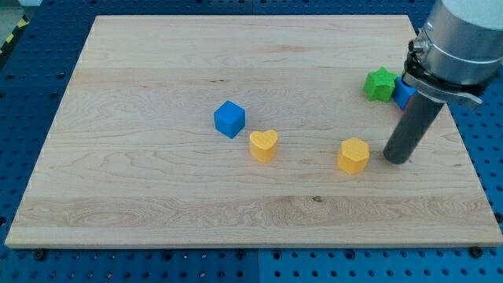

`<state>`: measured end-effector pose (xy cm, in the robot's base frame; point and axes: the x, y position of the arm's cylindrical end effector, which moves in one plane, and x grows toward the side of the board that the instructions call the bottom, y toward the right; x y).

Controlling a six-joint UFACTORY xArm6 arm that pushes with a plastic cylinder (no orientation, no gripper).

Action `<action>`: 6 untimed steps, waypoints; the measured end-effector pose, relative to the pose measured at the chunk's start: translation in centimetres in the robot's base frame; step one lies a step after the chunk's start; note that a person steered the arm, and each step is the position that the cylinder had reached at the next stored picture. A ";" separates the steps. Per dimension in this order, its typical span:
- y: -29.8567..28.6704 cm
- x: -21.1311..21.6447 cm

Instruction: Move the yellow hexagon diagonal to the red star

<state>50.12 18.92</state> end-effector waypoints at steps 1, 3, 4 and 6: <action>-2.9 -4.5; -5.4 -1.4; -4.5 0.9; -9.4 -0.4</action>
